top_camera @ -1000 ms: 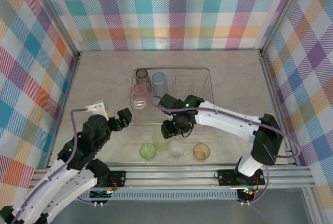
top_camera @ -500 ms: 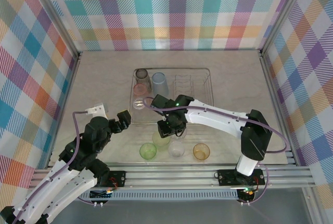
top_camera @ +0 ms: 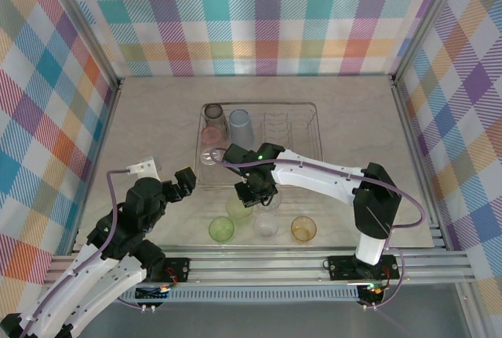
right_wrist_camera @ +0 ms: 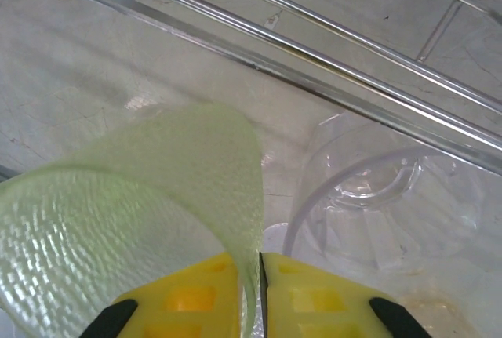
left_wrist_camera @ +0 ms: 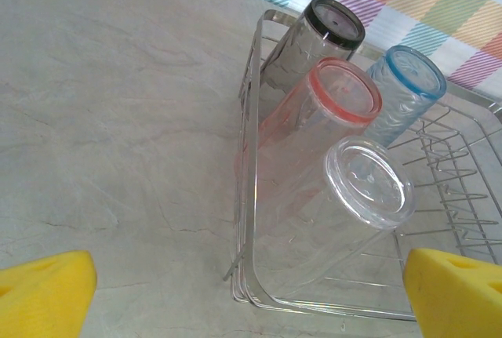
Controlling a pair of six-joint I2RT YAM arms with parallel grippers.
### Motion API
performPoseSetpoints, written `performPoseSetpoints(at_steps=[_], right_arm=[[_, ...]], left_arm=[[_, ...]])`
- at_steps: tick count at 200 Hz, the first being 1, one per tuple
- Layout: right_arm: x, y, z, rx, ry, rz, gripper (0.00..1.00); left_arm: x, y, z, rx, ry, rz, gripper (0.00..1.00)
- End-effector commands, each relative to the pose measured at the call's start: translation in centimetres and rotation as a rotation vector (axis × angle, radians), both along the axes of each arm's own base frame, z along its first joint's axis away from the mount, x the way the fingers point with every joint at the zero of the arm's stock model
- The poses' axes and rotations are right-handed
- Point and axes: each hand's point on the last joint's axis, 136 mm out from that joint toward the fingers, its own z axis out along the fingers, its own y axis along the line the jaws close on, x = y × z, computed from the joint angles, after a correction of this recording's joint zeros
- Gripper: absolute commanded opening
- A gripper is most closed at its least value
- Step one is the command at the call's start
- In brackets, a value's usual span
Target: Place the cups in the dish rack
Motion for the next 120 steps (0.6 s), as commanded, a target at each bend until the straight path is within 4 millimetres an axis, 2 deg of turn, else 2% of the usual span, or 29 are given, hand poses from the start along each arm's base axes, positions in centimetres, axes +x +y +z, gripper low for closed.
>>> performPoseSetpoints(at_steps=[1,26,44,80,98,120], right_arm=[[0.4,-0.7,1.5,-0.025,-0.046,-0.003,0.10],[0.7,-1.2,2.9,-0.013,-0.084,-0.008,0.10],[0.9,-1.5,4.0,0.009,-0.115,-0.009,0.09],[1.0,-2.1,6.7,0.068,-0.175,0.009,0.00],[1.0,-2.3,8.4,0.134,-0.192,0.012,0.00],[1.0,-2.5,11.0,0.301,-0.183,0.002,0.00]], left_arm=[[-0.1,0.4,-0.2,-0.008,-0.004,0.022,1.00],[-0.1,0.4,-0.1,-0.020,-0.008,0.029,1.00],[-0.2,1.2,-0.1,-0.030,-0.004,0.076,1.00],[-0.4,1.4,0.7,-0.058,-0.030,0.080,1.00],[-0.5,1.1,1.2,-0.077,-0.043,0.065,1.00],[-0.4,0.1,2.3,-0.114,-0.070,0.017,1.00]])
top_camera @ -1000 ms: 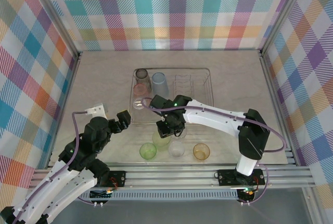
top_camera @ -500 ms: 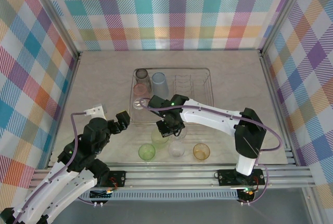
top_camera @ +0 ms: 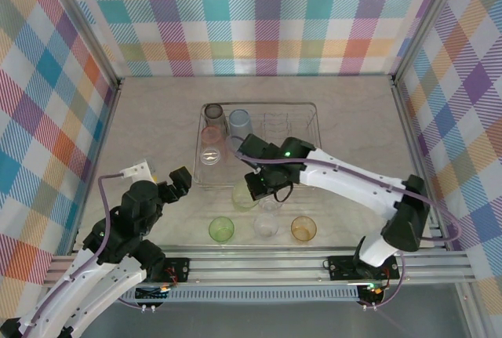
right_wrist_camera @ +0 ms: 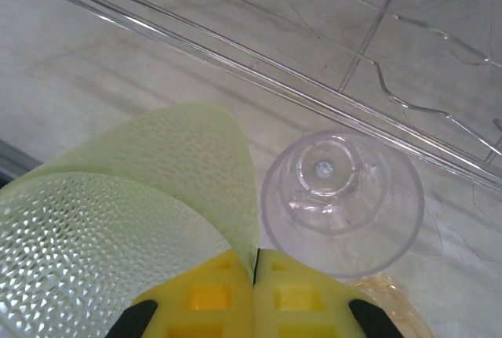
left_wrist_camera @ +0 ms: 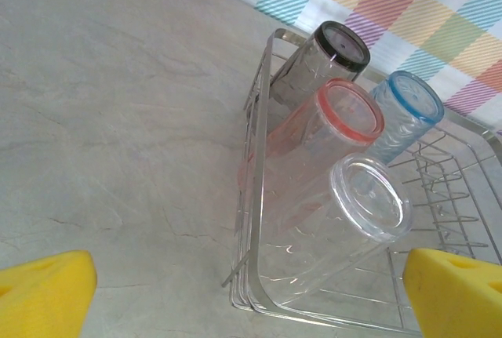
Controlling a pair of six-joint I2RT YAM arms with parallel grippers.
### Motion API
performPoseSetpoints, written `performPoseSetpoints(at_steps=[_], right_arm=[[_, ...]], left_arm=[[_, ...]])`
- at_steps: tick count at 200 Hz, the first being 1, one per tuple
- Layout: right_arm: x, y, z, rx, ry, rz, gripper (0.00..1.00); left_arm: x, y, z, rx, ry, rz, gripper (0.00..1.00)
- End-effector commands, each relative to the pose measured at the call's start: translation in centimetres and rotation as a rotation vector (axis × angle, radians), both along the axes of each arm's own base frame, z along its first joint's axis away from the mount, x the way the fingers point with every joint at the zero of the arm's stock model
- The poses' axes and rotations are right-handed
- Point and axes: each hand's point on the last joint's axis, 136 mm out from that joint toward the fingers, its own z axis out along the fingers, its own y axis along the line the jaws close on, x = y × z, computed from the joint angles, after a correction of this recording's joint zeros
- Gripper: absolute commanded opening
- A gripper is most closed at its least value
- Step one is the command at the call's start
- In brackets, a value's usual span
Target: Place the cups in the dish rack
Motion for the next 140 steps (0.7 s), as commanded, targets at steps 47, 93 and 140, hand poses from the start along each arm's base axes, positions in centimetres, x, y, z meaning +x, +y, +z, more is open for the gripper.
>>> performPoseSetpoints(at_steps=[47,93,140], right_arm=[[2.2,-6.3,9.6,0.561,-0.049,-0.109,0.00],[4.1,-9.6,12.9,0.840,-0.008,-0.138,0.00],[4.1,-8.1,16.1,1.016,0.044,0.015,0.00]], left_arm=[[0.6,-6.7,3.9,-0.190,-0.111,-0.294,1.00],[-0.5,-14.0,8.5,-0.328,-0.217,-0.679,1.00],[-1.6,-18.0,13.2,-0.423,-0.301,-0.921,1.00]])
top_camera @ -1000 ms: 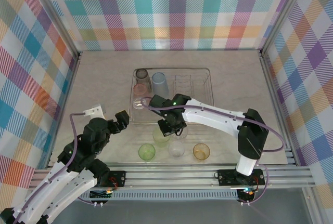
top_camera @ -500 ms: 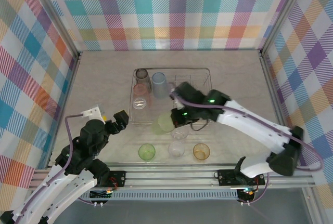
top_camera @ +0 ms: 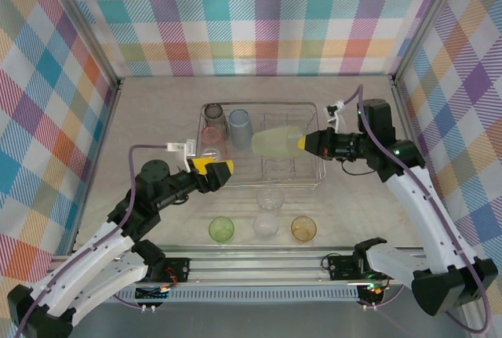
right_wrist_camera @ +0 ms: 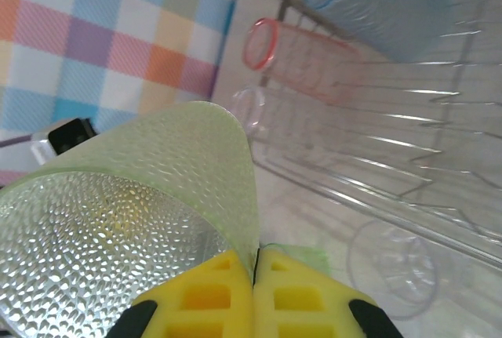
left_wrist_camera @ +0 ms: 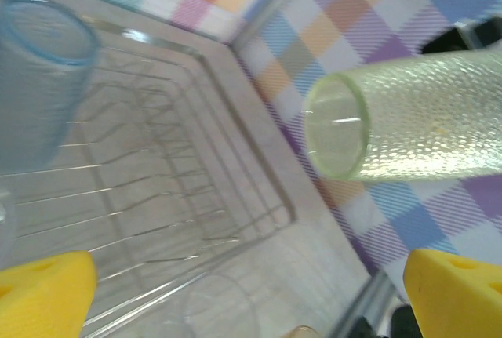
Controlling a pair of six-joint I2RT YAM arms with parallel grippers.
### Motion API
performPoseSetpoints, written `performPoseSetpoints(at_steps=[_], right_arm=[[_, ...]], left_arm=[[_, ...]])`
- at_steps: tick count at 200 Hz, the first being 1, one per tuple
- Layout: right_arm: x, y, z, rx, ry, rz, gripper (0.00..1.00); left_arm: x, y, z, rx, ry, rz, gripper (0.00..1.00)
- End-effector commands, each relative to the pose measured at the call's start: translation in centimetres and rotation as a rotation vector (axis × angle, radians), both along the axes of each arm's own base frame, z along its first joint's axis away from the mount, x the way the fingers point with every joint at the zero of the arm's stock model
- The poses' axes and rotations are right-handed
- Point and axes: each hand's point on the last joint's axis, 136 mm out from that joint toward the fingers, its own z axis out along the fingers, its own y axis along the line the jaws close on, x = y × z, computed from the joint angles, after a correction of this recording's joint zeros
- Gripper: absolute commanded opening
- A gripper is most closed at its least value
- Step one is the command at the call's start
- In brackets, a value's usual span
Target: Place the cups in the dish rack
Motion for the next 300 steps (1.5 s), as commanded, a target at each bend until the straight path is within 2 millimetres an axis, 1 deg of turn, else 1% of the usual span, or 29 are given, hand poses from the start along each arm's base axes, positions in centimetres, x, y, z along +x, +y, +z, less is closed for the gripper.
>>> performPoseSetpoints(at_steps=[1,23,41,55,89,109,139,173,192,217,224,239,246,259,287,295,300], right_arm=[[-1.5,1.8,3.9,0.170,-0.076,0.175,0.00],[-1.6,2.3,4.8,0.216,-0.084,0.216,0.00],[-1.8,2.5,5.3,0.244,-0.086,0.244,0.00],[-1.9,2.6,5.4,0.257,-0.079,0.259,0.00],[-1.9,2.9,5.3,0.275,-0.067,0.288,0.00],[-2.0,3.1,5.5,0.292,-0.069,0.301,0.00],[-2.3,4.0,5.3,0.301,-0.056,0.347,0.00],[-2.2,4.9,4.9,0.297,-0.045,0.370,0.00],[-2.3,5.1,5.0,0.302,-0.044,0.385,0.00],[-2.3,5.2,4.9,0.299,-0.036,0.393,0.00],[-2.4,5.2,4.9,0.298,-0.036,0.396,0.00],[-2.5,5.2,4.7,0.295,-0.030,0.399,0.00],[-2.5,5.2,4.6,0.294,-0.027,0.401,0.00],[-2.5,5.2,4.5,0.292,-0.027,0.402,0.00],[-2.4,5.2,4.4,0.284,-0.030,0.403,0.00],[-2.4,5.2,4.2,0.281,-0.024,0.402,0.00],[-2.4,5.2,4.2,0.281,-0.021,0.403,0.00]], left_arm=[[-2.1,-2.6,7.0,-0.148,-0.175,-0.204,1.00],[-2.2,-3.6,8.6,-0.182,-0.194,-0.258,1.00],[-1.8,-4.1,9.1,-0.184,-0.190,-0.269,1.00],[-1.8,-4.5,9.5,-0.202,-0.194,-0.295,1.00],[-3.1,-5.3,11.2,-0.263,-0.246,-0.387,1.00],[-3.9,-5.7,11.5,-0.265,-0.271,-0.427,1.00],[-4.3,-6.0,11.7,-0.266,-0.285,-0.442,1.00],[-5.2,-6.9,12.1,-0.262,-0.301,-0.495,0.96],[-5.6,-7.5,12.2,-0.244,-0.301,-0.519,0.92],[-5.7,-7.4,12.6,-0.235,-0.312,-0.508,0.86],[-5.6,-7.4,12.7,-0.234,-0.312,-0.500,0.82],[-5.3,-7.3,12.7,-0.230,-0.303,-0.481,0.64],[-5.2,-7.3,12.7,-0.228,-0.297,-0.473,0.59],[-5.0,-7.4,12.6,-0.222,-0.283,-0.466,0.58],[-5.1,-7.8,12.4,-0.212,-0.270,-0.485,0.51],[-5.2,-7.9,12.4,-0.208,-0.270,-0.492,0.51],[-5.1,-7.9,12.3,-0.203,-0.267,-0.491,0.55]])
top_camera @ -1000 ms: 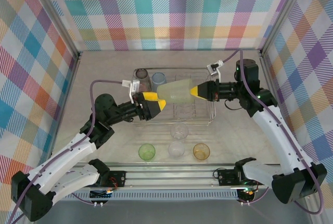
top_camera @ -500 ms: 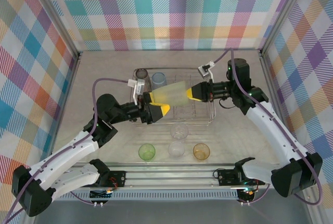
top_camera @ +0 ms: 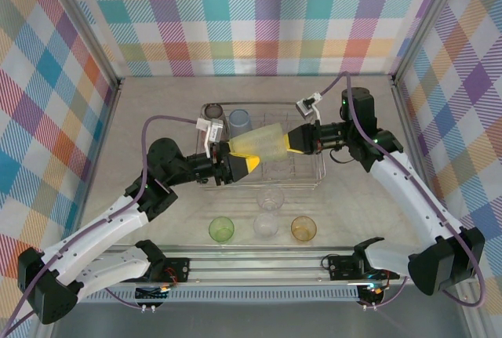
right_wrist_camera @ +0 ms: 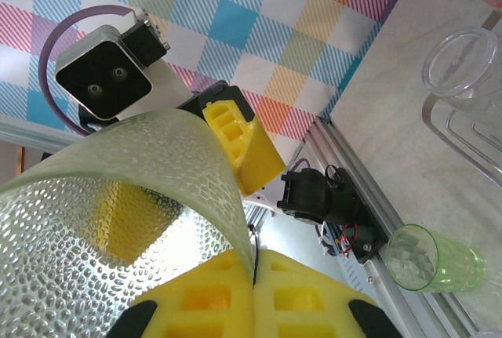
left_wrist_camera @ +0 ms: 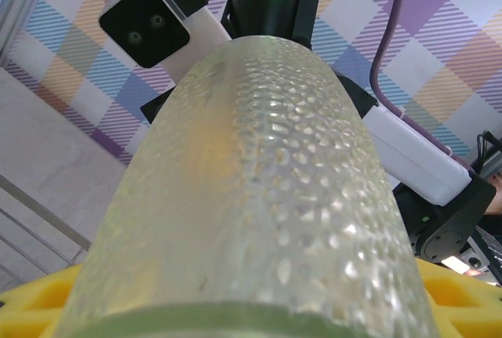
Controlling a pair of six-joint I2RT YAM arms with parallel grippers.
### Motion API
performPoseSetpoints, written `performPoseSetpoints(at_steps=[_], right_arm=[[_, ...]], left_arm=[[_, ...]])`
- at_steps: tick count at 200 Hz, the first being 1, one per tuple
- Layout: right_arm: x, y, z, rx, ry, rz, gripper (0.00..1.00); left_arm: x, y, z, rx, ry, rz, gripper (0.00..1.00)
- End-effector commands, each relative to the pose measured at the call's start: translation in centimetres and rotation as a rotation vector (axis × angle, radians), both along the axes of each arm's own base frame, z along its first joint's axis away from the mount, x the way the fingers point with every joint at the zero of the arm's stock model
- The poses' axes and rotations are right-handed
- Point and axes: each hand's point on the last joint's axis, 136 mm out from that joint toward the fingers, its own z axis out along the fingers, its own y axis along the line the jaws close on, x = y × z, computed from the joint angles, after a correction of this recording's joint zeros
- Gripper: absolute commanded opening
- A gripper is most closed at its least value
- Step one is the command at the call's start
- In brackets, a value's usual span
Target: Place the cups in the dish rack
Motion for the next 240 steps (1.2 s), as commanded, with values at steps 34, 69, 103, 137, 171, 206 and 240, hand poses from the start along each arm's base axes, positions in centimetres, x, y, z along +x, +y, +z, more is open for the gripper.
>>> performPoseSetpoints(at_steps=[34,69,103,137,171,206,240], right_arm=[[0.4,0.2,-0.4,-0.021,-0.005,0.007,0.00],[0.4,0.2,-0.7,-0.025,0.006,0.009,0.00],[0.5,0.3,-1.0,-0.025,0.022,0.015,0.00],[0.1,0.4,-1.5,-0.025,0.035,0.033,0.00],[0.1,0.5,-1.9,-0.028,0.044,0.037,0.00],[0.0,0.7,-2.1,-0.027,0.058,0.054,0.00],[0.1,0.8,-2.4,-0.036,0.068,0.053,0.00]], left_arm=[[-1.0,-0.2,2.5,-0.023,-0.083,-0.016,0.88],[-1.2,0.7,3.1,-0.046,-0.121,0.019,0.90],[-1.1,0.7,3.0,-0.042,-0.122,0.025,0.78],[-1.0,0.8,2.8,-0.040,-0.134,0.038,0.90],[-1.1,0.8,2.6,-0.041,-0.146,0.033,0.91],[-0.7,0.6,2.1,-0.017,-0.126,0.043,0.83],[-0.4,0.4,1.7,-0.003,-0.119,0.044,0.70]])
